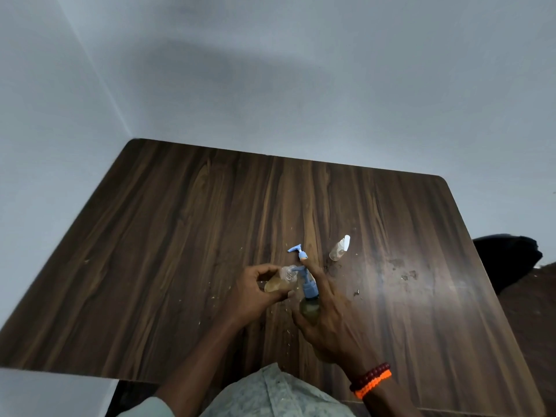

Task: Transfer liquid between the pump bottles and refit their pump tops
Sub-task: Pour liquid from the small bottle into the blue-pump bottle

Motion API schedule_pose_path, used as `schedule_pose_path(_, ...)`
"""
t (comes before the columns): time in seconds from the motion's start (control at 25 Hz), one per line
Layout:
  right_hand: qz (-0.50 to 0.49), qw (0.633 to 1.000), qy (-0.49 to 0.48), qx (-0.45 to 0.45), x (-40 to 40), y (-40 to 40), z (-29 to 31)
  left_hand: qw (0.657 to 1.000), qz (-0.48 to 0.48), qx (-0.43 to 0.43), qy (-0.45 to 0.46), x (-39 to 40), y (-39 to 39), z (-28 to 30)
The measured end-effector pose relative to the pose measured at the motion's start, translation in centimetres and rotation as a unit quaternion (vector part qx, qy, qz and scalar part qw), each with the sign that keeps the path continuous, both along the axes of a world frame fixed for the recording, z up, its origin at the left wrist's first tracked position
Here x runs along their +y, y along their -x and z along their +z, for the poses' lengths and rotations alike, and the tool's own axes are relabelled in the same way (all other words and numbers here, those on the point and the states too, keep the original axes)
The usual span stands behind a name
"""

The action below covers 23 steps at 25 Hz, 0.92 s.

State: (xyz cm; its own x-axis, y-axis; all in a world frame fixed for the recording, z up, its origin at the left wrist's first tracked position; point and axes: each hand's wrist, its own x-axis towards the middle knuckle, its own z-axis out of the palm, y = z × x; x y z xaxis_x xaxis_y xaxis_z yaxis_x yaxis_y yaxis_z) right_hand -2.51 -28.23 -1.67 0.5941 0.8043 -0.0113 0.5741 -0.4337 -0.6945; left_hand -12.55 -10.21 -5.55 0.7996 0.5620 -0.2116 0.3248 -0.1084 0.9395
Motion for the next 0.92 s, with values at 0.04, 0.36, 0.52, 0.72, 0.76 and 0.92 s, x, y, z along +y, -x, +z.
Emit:
schedule_pose_path(0.04,-0.001,1.0,-0.001,-0.002,0.02,0.06,0.04,1.0,-0.001,0.0,0.001,-0.02,0.04,0.02)
schedule_pose_path(0.36,-0.015,0.999,-0.028,-0.02,0.17,0.27,0.51,1.0,-0.008,0.004,-0.009,-0.09,-0.09,0.1)
schedule_pose_path(0.52,-0.011,1.0,0.007,-0.024,0.2,0.34,0.46,1.0,-0.013,0.01,-0.01,-0.04,-0.09,0.07)
schedule_pose_path(0.72,-0.018,0.999,0.02,-0.021,0.28,-0.07,0.17,1.0,-0.007,0.008,-0.01,-0.07,0.03,-0.3)
schedule_pose_path(0.76,-0.011,0.999,0.031,-0.021,0.32,-0.03,0.16,1.0,0.003,0.008,-0.007,-0.12,-0.03,-0.39)
schedule_pose_path(0.92,-0.004,0.998,0.059,-0.029,0.4,0.11,0.34,1.0,0.005,0.0,-0.005,-0.22,-0.19,-0.59)
